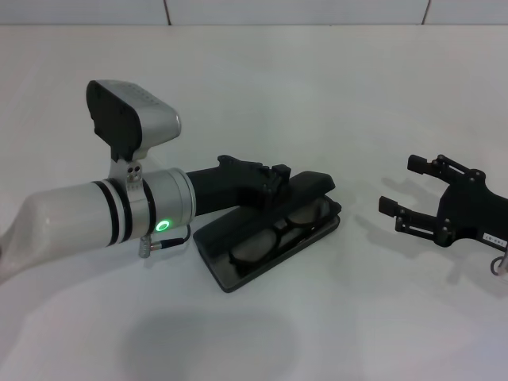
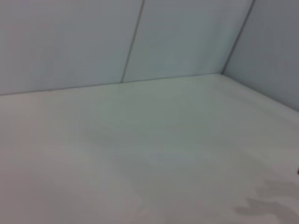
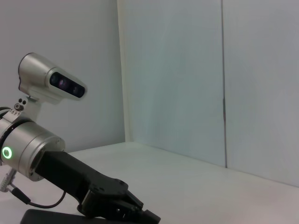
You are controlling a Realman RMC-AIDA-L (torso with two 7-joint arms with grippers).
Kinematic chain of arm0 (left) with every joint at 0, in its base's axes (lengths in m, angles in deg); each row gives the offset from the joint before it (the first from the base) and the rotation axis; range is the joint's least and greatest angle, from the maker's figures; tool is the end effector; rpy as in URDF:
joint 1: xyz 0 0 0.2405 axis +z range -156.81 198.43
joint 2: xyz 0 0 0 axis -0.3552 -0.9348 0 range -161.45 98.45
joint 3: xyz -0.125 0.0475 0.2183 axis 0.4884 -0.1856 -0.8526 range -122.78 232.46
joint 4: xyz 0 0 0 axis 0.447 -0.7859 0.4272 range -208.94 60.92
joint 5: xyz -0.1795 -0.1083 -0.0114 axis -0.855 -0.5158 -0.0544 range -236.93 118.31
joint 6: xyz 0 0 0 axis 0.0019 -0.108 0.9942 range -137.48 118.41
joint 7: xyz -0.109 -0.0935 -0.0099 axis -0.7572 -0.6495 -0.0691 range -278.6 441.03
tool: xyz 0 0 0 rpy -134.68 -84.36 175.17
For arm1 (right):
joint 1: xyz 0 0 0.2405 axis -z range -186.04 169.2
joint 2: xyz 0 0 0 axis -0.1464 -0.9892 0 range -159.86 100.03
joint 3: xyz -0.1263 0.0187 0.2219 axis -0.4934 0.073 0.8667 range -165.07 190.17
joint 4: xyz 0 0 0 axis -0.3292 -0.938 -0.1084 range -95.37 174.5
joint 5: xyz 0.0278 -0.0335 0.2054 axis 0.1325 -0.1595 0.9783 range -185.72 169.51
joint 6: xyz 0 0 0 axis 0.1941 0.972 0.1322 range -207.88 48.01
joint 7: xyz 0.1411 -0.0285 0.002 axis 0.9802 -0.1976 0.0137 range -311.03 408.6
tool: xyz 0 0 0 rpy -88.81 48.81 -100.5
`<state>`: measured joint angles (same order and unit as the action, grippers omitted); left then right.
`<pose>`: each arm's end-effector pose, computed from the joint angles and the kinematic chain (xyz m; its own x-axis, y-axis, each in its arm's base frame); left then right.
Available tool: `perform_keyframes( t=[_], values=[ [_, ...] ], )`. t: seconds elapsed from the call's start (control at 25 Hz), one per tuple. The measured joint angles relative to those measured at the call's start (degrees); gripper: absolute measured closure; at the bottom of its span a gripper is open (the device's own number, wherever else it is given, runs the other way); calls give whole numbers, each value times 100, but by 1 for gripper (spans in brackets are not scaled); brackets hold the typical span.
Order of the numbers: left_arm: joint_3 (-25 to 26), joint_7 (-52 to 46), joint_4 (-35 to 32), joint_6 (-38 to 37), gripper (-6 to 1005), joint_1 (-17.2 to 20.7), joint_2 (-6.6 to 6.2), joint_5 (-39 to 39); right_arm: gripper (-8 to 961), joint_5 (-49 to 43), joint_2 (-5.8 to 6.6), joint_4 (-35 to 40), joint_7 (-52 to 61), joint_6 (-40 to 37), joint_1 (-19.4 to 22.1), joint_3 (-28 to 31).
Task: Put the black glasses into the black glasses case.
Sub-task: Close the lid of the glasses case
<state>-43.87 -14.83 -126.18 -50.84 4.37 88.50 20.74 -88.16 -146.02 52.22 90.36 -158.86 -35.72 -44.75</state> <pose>-0.2315 0.3229 -0.0929 0.7185 0.4945 0.4891 0.6642 -0.6963 -0.2719 0.2915 0.3069 -0.0401 0.7933 -0.0815 -0.6034 -0.3822 -0.8381 -0.3893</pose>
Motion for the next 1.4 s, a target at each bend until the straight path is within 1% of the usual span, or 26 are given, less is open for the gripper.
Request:
perform_keyframes(
  t=[0.2, 0.36, 0.4, 0.52, 0.56, 0.6, 0.64, 0.68, 0.76, 0.92, 0.96, 1.0, 1.04, 1.16, 1.32, 1.4],
  values=[
    [70, 277, 217, -130, 963, -35, -7, -390, 121, -1, 0, 0, 0, -18, 19, 0],
    [354, 258, 251, -491, 963, -109, -14, -428, 121, 0, 0, 0, 0, -34, 24, 0],
    [441, 245, 239, -653, 963, -127, -20, -429, 121, 1, 0, 0, 0, -40, 27, 0],
    [801, 217, 225, -1440, 962, -215, -71, -394, 121, 23, 5, 0, 0, -53, 32, 0],
    [1062, 204, 245, -1966, 962, -262, -114, -305, 121, 31, 6, 0, 0, -62, 32, 0],
    [1062, 204, 245, -1966, 962, -262, -114, -305, 121, 34, 8, 1, 0, -93, 34, -4],
    [1294, 179, 256, -2364, 962, -284, -149, -170, 121, 36, 12, 3, 0, -140, 36, -14],
    [1294, 179, 256, -2364, 962, -284, -149, -170, 121, 33, 16, 4, 0, -198, 38, -25],
    [1572, 104, 257, -2644, 962, -307, -171, 38, 121, -12, 27, 6, 0, -396, 51, -75],
    [2224, -103, 264, -3072, 962, -351, -224, 455, 121, -286, 46, 81, -38, -1064, 132, -370],
    [2530, -180, 268, -3311, 962, -379, -250, 604, 121, -338, 47, 118, -41, -1189, 160, -464],
    [2530, -180, 268, -3311, 962, -379, -250, 604, 121, -398, 46, 169, -40, -1341, 203, -632],
    [2635, -221, 268, -3393, 962, -395, -263, 651, 121, -423, 45, 196, -34, -1413, 226, -749],
    [2912, -426, 337, -3648, 961, -487, -330, 787, 121, -439, 33, 203, -11, -1484, 259, -1161],
    [3095, -480, 614, -3877, 961, -661, -402, 807, 121, -441, 5, 161, -2, -1273, 233, -1592],
    [3121, -481, 774, -3919, 961, -750, -435, 817, 121, -424, -6, 160, 62, -1123, 184, -1715]
  ],
)
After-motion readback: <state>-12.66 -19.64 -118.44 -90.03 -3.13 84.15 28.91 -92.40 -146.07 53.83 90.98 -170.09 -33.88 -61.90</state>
